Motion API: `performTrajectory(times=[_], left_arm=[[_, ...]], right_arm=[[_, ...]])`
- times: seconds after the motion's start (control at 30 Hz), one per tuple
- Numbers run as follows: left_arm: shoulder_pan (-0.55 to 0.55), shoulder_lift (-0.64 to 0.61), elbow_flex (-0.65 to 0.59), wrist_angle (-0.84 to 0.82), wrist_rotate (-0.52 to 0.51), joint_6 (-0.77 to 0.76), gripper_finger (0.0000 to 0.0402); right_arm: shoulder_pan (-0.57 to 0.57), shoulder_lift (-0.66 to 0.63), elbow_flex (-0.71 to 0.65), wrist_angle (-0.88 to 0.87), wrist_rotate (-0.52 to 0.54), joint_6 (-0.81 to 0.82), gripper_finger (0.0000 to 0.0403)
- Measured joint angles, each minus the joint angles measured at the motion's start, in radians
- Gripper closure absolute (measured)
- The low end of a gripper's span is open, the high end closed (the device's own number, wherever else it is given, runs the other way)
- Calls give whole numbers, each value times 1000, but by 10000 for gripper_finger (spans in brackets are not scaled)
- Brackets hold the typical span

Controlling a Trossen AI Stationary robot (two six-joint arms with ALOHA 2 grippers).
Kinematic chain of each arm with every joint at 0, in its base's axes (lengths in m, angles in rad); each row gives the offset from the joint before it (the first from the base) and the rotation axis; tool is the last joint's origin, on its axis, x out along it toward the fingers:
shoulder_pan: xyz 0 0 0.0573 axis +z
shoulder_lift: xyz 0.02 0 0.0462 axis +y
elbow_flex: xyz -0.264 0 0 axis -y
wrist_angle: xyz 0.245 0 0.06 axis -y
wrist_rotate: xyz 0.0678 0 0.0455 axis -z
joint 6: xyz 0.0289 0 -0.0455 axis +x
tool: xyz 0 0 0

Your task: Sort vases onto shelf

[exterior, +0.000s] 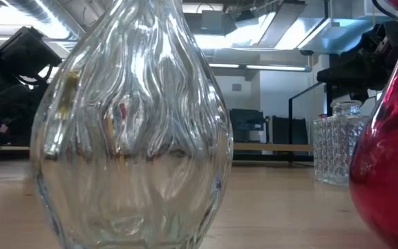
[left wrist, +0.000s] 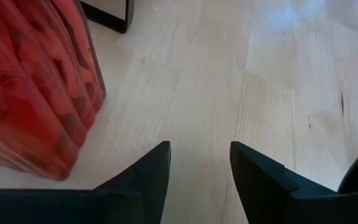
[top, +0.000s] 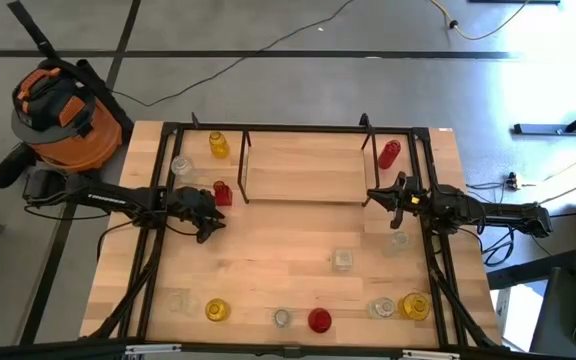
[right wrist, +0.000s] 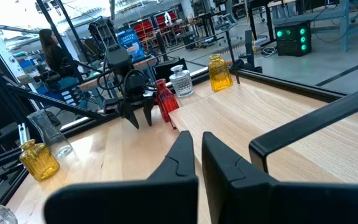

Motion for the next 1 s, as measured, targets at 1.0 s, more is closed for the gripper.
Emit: performTrajectory(times=[1.0], left_arm=[[0, 0, 0, 75, 0, -257, 239]], right_arm=[[0, -1, -3, 649, 244, 785, 403]])
